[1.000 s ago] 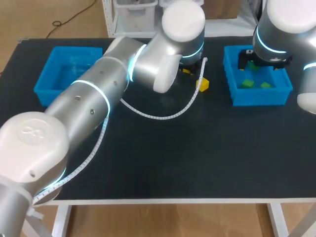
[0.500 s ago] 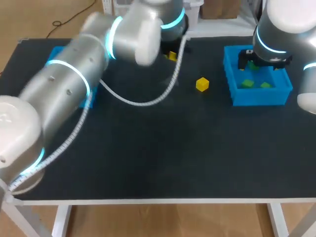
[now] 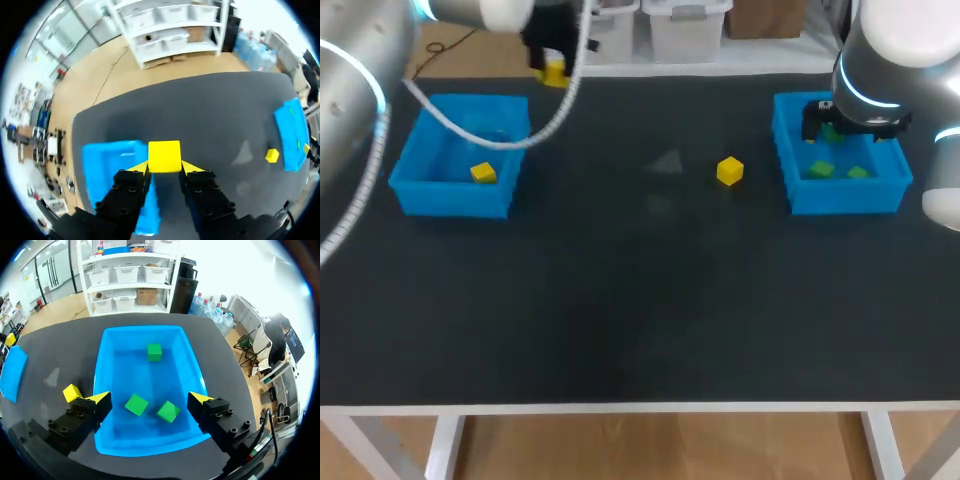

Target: Put the green cubes in the right bin and the yellow cubes in the left bin.

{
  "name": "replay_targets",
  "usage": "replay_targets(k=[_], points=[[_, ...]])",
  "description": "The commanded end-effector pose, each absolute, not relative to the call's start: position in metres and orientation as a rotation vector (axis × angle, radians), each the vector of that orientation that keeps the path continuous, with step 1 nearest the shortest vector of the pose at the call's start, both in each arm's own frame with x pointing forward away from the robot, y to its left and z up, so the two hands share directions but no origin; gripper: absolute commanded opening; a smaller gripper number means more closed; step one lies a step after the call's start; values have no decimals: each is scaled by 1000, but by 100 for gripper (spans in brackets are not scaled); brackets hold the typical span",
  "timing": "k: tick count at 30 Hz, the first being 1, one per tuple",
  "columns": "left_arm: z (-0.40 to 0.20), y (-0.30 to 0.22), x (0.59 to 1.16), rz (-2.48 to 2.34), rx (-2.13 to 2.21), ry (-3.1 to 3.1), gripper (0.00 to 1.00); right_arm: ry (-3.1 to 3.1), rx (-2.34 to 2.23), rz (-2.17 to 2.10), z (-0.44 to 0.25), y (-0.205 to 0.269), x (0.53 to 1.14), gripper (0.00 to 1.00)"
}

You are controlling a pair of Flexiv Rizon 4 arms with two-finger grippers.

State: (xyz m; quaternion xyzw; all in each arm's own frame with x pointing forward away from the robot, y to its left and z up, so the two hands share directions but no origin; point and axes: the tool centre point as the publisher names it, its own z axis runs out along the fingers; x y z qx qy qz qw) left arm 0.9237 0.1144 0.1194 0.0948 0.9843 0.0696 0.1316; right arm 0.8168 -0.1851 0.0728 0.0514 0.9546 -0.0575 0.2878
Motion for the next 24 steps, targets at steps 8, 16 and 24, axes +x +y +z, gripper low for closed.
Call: replay_targets(k=[8, 16, 24], points=[[97, 210, 812, 182, 120, 2683, 0, 2540, 139, -153, 72, -186, 814, 100], [74, 219, 808, 163, 73, 2737, 100, 2540, 139, -153, 72, -186, 814, 100], [91, 166, 801, 72, 260, 2712, 100, 2540, 139, -153, 72, -186, 814, 100]])
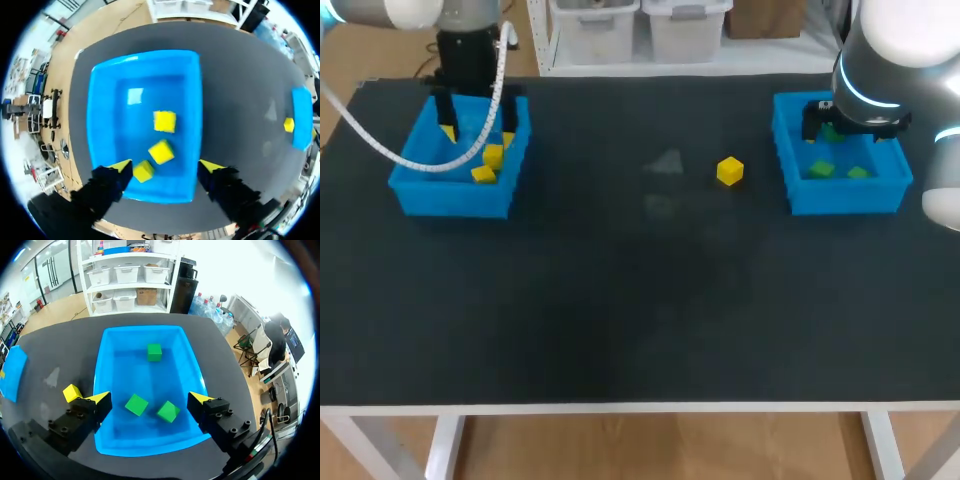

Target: Put the green cubes in the right bin and the yellow cubes in the left bin.

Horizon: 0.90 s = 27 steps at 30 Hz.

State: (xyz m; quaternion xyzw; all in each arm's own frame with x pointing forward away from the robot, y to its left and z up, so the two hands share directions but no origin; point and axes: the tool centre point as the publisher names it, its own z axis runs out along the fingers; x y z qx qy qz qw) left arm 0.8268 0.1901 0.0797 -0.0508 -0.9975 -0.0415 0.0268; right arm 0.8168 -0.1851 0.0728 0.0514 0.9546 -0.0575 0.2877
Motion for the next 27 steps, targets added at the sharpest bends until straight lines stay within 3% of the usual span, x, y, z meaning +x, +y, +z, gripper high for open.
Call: replay_targets(k=[1, 12, 27], points=[[94, 153, 798, -69, -404, -3533, 100, 2540, 139, -153, 72, -186, 814, 100], [90, 9, 757, 243, -1098, -3360, 100, 2540, 139, -153, 72, -186, 814, 100], [44, -93, 755, 212, -1524, -3085, 100, 2540, 139, -153, 72, -186, 814, 100]])
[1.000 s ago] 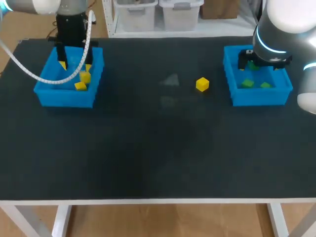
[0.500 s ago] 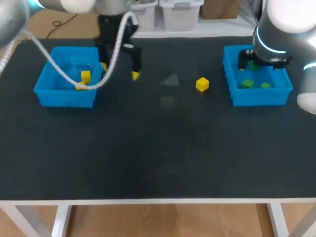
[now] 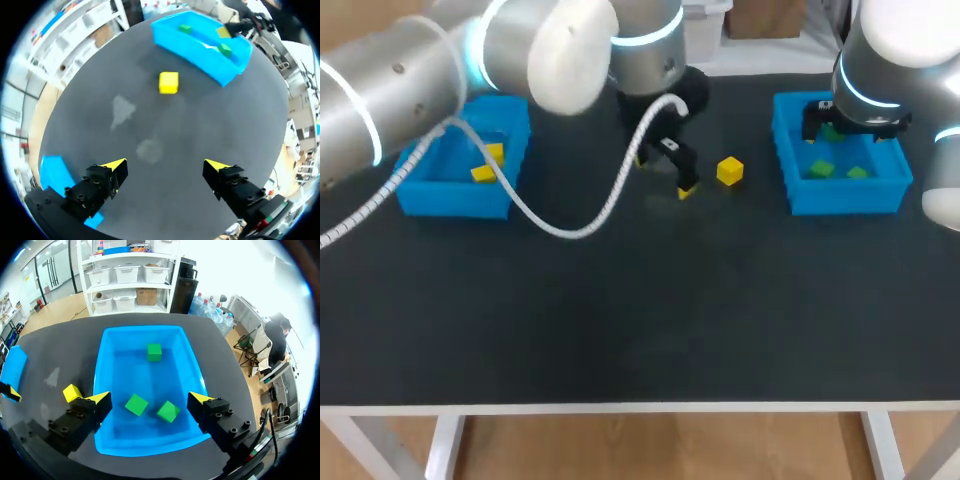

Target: Put the green cubes in the right bin and the yellow cubes in the left bin.

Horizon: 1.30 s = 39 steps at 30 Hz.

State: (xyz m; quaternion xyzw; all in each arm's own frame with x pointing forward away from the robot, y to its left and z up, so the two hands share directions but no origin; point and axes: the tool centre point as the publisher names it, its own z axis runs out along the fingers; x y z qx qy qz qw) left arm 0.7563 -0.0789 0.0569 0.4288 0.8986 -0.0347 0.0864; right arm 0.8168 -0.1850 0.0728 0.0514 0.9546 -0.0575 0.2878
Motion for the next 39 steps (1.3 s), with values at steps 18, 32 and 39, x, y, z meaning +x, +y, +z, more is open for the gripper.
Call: replay_targets(k=[18, 32, 39], points=[[18, -151, 831, -132, 1146, 2570, 100, 2540, 139, -153, 72, -186, 814, 100], [-3, -195, 855, -113, 1186, 2559, 100, 2540, 139, -153, 72, -186, 814, 100], [-4, -195, 860, -88, 1165, 2557, 0, 2540, 139, -153, 72, -186, 814, 100]])
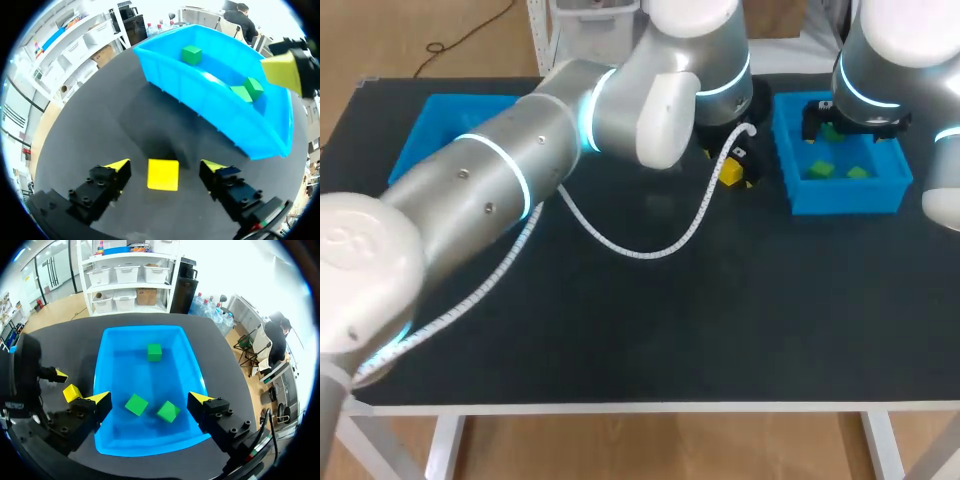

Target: Put the green cubes in the right bin and the yellow cubes in the left bin.

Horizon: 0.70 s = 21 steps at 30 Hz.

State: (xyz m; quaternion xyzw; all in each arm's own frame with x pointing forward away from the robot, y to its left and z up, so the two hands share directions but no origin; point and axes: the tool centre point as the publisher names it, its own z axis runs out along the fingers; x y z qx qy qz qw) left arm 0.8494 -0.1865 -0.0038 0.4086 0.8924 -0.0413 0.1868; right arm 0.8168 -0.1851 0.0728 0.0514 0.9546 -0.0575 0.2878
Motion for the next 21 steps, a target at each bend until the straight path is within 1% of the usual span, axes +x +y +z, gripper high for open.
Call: replay_targets(k=[1, 14, 18, 21], points=[[-5, -194, 860, -84, 1161, 2558, 0, 2540, 139, -153, 72, -186, 814, 100], [6, -161, 856, -94, 1128, 2578, 0, 2540, 139, -153, 72, -186, 814, 100], [25, -140, 855, -82, 1064, 2562, 0, 2540, 139, -153, 72, -186, 814, 100], [52, -114, 857, -71, 971, 2548, 0, 2540, 139, -153, 72, -186, 814, 100]])
